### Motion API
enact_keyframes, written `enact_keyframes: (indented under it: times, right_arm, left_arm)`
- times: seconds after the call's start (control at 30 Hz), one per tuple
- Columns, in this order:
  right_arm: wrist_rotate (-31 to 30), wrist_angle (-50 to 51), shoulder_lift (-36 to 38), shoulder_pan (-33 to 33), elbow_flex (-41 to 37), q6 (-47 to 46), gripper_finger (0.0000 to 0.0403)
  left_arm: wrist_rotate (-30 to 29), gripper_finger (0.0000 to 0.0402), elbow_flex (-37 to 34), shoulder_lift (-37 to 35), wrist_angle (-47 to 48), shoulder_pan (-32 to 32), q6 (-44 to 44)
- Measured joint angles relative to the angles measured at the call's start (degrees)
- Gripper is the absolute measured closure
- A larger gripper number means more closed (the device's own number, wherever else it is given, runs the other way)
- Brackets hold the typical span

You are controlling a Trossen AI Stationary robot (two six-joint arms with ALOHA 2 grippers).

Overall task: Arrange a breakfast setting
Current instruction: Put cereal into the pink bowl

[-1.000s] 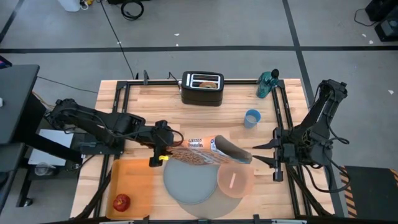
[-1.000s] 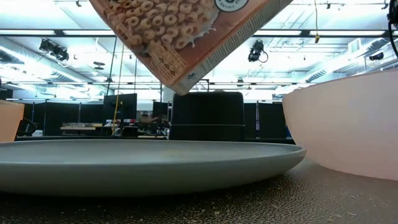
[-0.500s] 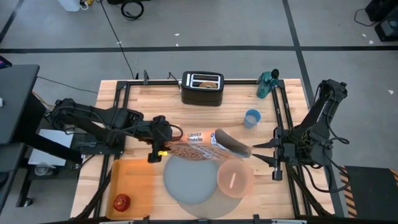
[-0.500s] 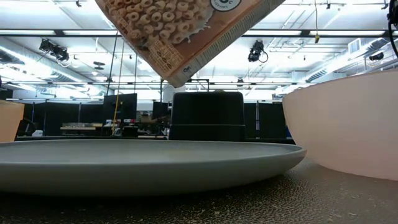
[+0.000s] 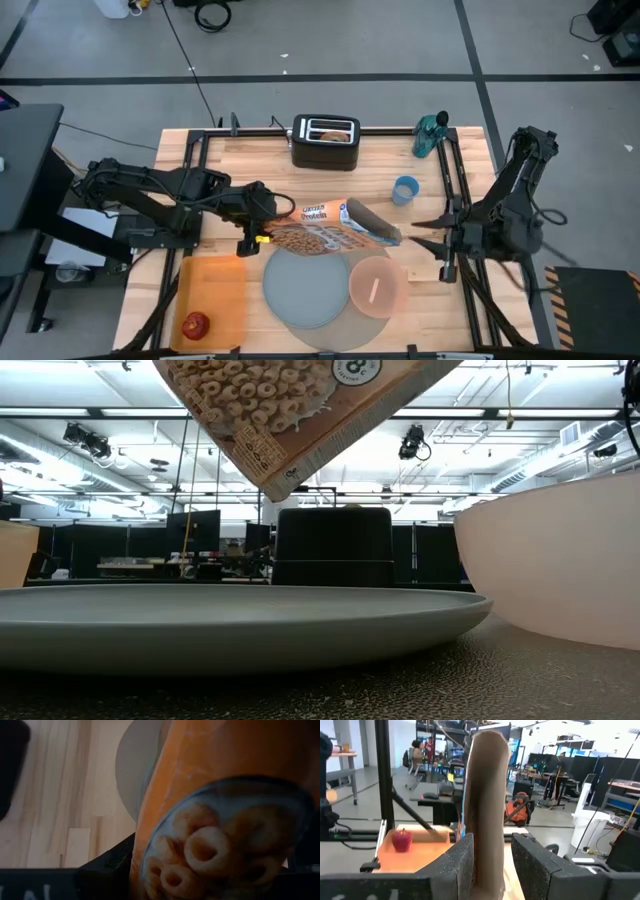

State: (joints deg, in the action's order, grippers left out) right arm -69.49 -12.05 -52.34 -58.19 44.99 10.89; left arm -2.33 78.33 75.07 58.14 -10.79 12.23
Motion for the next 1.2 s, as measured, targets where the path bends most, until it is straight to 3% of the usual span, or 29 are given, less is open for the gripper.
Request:
enact_keyframes:
  times: [0.3,0.77,1.2]
  right_arm:
    - [0.0,0.5,3.1,0.0,0.8,3.1,0.0263]
    - [0.0,1.7,3.3,-0.7,0.8,2.8,0.0263]
    - [-2.9,1.9,3.3,-4.0,0.8,2.3,0.0263]
  left_arm:
    - [0.1,0.0194,5.2,0.7,2.9,0.1,0.0]
    - [0.0,0.0194,17.9,10.6,13.5,0.1,-0.9]
    - [2.3,0.0194,19.4,13.9,15.5,-0.1,-0.2]
